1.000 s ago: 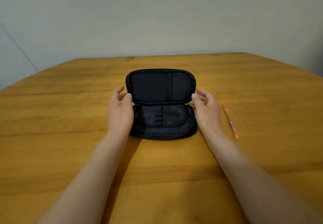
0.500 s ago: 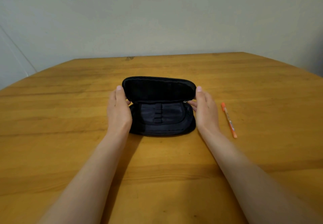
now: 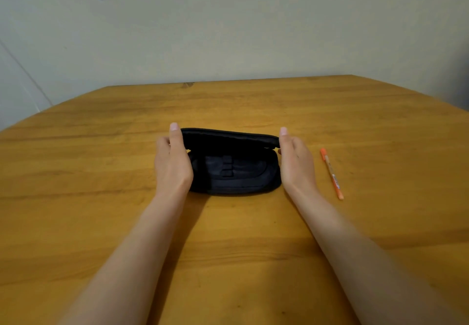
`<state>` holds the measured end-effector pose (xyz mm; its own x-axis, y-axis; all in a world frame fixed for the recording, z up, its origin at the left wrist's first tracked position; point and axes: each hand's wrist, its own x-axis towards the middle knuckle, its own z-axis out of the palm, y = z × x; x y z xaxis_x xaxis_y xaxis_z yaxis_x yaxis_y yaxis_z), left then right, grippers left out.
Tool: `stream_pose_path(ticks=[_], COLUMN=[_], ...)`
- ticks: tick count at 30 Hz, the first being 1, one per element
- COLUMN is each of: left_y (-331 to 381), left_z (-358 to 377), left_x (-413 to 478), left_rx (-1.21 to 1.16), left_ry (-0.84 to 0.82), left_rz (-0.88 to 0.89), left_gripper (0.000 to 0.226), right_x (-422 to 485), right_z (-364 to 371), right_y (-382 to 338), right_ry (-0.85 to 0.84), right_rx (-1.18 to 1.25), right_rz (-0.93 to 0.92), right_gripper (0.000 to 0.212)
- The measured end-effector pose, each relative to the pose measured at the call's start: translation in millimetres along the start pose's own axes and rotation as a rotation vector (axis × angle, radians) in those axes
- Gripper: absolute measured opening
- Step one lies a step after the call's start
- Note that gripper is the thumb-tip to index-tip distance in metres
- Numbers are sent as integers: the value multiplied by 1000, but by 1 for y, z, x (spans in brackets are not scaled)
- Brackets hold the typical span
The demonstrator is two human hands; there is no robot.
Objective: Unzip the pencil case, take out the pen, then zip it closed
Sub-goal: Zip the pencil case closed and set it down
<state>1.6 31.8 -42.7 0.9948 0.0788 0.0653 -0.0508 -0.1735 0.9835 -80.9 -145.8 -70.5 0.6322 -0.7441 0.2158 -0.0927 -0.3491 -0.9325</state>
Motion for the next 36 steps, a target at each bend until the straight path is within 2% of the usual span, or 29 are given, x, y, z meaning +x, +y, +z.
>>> stream_pose_path(ticks=[3, 7, 21, 23, 27, 31, 36], left_y=[-2, -4, -16, -17, -17, -19, -19], left_z=[0, 2, 1, 1, 0, 1, 1], left_x=[3, 5, 12, 13, 13, 13, 14], left_rx=[4, 78, 272, 306, 333, 311, 284], left_ry=[-13, -24, -109, -116, -105, -84, -91], left_rz=[1, 15, 17, 33, 43, 57, 90], left_gripper=[46, 34, 38, 41, 48, 54, 59], right_x=[0, 3, 5, 5, 5, 3, 1], right_z=[1, 2, 4, 3, 2, 2, 3], right_y=[0, 2, 9, 9, 3, 1, 1], right_ry=[-8, -24, -102, -112, -119, -164, -191], right_rx=[-30, -74, -284, -285, -405, -527, -503], right_rz=[16, 32, -11, -11, 25, 41, 23], right_gripper=[50, 42, 12, 17, 50, 45, 39])
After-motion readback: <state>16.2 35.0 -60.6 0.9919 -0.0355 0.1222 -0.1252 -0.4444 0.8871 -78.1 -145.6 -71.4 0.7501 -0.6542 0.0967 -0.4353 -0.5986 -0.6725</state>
